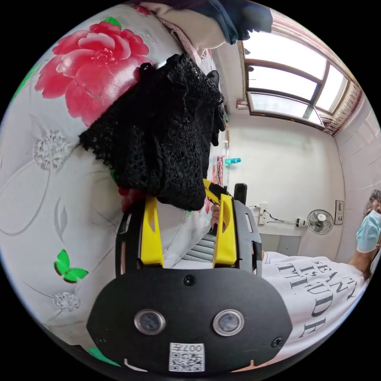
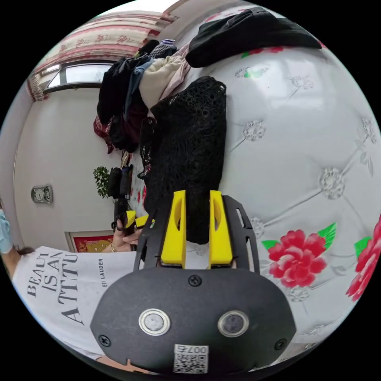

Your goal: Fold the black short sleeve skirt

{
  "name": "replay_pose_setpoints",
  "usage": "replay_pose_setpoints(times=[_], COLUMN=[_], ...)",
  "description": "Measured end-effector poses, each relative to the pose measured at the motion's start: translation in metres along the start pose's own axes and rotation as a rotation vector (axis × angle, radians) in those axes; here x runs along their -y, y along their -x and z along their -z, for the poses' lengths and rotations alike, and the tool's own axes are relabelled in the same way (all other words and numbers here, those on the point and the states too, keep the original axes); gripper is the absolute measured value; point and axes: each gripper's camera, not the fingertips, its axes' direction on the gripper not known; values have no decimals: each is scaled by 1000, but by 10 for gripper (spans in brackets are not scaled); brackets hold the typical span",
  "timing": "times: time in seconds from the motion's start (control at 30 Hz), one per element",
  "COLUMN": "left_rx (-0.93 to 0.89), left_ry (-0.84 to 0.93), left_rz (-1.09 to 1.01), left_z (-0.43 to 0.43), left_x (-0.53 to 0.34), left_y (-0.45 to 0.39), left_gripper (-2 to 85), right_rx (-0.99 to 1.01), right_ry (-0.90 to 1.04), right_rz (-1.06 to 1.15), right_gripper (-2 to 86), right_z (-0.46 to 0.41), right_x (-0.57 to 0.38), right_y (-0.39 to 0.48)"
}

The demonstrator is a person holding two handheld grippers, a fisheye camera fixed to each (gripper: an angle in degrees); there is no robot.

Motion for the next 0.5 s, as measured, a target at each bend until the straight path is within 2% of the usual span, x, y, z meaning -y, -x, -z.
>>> replay_pose_setpoints(times=[0.07, 0.17, 0.23, 0.4, 0.5], left_rx=[18, 71, 76, 110, 146], left_ry=[-3, 7, 8, 22, 26], left_rz=[9, 13, 34, 33, 34], left_z=[2, 11, 14, -12, -38], left_x=[8, 16, 18, 19, 18], left_y=[9, 29, 48, 72, 81], left_gripper=[198, 181, 168, 137, 104], right_rx=[32, 130, 115, 101, 156], right_ry=[13, 132, 164, -141, -168], right_rz=[-1, 2, 17, -95, -139], right_gripper=[97, 99, 103, 119, 111], right_z=[-13, -35, -29, 53, 43], right_x=[-18, -44, -51, -26, 10], right_y=[5, 14, 15, -39, -74])
